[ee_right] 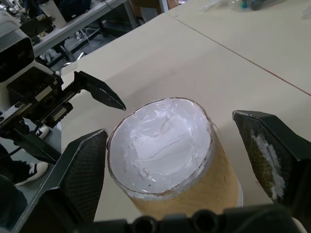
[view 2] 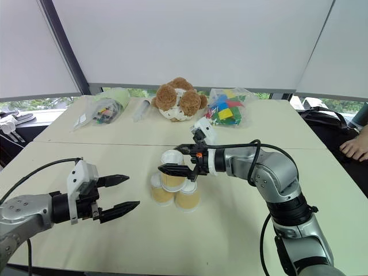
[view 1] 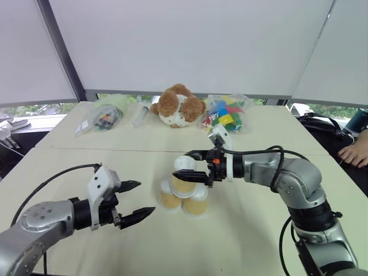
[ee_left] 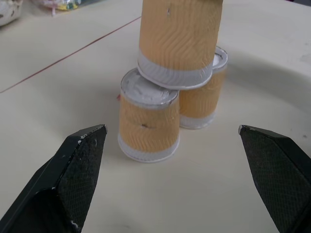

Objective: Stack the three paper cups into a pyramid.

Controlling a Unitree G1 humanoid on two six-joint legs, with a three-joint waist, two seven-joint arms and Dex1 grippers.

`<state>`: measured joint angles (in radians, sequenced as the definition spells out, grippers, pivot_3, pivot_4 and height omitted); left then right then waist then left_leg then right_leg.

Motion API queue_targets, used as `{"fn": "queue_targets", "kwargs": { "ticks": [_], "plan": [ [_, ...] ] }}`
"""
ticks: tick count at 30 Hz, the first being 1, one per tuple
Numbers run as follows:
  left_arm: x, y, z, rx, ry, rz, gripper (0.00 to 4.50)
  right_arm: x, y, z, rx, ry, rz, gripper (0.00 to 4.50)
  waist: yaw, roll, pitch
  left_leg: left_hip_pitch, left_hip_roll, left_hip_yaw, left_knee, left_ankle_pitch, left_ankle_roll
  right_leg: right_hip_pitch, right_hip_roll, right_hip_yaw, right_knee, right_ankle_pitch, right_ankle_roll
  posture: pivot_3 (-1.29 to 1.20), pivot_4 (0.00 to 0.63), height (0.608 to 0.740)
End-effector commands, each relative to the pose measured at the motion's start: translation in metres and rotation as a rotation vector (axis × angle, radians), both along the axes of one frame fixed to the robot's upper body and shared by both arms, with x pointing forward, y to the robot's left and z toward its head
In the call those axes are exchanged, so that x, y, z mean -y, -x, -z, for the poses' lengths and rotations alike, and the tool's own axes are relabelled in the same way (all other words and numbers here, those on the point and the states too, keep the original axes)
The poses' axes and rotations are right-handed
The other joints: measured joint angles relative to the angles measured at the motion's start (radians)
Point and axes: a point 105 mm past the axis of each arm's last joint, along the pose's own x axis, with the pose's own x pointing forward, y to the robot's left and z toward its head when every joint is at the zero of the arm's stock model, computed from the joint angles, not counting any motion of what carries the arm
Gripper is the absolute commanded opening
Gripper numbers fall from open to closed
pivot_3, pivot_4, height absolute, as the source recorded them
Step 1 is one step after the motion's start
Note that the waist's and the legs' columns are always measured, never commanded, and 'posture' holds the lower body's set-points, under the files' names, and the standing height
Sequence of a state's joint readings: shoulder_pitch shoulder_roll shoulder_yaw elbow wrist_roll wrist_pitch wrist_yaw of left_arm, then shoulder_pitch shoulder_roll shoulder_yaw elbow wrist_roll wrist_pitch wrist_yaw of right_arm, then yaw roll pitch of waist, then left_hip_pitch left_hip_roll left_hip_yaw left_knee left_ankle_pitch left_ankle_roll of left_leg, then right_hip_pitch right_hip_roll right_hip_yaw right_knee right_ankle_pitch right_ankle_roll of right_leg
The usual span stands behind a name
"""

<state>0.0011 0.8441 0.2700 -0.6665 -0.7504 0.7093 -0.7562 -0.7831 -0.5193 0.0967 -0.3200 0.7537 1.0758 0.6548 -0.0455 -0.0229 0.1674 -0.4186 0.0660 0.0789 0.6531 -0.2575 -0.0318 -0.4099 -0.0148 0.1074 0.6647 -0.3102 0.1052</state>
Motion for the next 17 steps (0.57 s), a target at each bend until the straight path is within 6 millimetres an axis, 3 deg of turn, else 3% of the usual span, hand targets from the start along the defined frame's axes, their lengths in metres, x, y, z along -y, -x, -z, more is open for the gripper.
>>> {"fn": "queue_targets", "kwargs": {
  "ticks": [1,5,8,10,13,14,17],
  "plan": [
    [0.000,-0.001,-0.005,0.032,0.006,0.004,4.50,0.006,0.006,-0.034,0.085,-0.083,-0.021,4.46,0.000,0.000,0.000,0.000,0.000,0.000,0.000,0.000,0.000,0.000,0.000,0.000,0.000,0.000,0.000,0.00,0.150,0.740],
    [-0.003,-0.002,-0.005,0.024,0.015,-0.006,4.50,0.022,0.004,-0.057,0.103,-0.160,0.001,4.46,0.000,0.000,0.000,0.000,0.000,0.000,0.000,0.000,0.000,0.000,0.000,0.000,0.000,0.000,0.000,0.00,0.150,0.740],
    [-0.007,-0.002,-0.003,0.016,0.020,-0.022,4.50,0.046,0.003,-0.072,0.105,-0.216,0.033,4.46,0.001,0.000,0.000,0.000,0.000,0.000,0.000,0.000,0.000,0.000,0.000,0.000,0.000,0.000,0.000,0.00,0.150,0.740],
    [-0.012,-0.002,-0.002,0.009,0.023,-0.046,4.50,0.071,0.005,-0.071,0.095,-0.213,0.067,4.46,0.005,0.000,0.000,0.000,0.000,0.000,0.000,0.000,0.000,0.001,0.000,0.000,0.000,0.000,0.000,0.00,0.150,0.740],
    [-0.021,0.000,0.001,-0.012,0.044,-0.094,4.50,0.112,0.007,-0.040,0.058,-0.076,0.158,4.46,0.009,-0.001,-0.001,-0.001,-0.001,0.000,0.000,0.000,0.000,0.002,-0.001,-0.002,-0.003,0.000,0.000,0.00,0.150,0.740],
    [-0.025,0.000,0.004,-0.022,0.047,-0.115,4.50,0.126,0.010,-0.021,0.025,-0.011,0.187,4.46,0.007,-0.001,-0.001,-0.001,-0.001,0.000,0.000,0.000,0.000,0.002,-0.001,-0.002,-0.003,0.000,0.000,0.00,0.150,0.740],
    [-0.037,0.002,0.013,-0.052,0.060,-0.176,4.50,0.150,0.017,0.018,-0.059,0.095,0.239,4.46,0.005,-0.001,-0.001,-0.001,-0.001,0.000,-0.001,0.000,0.000,0.002,-0.001,-0.002,-0.003,0.000,0.000,0.00,0.150,0.740]
  ]
}}
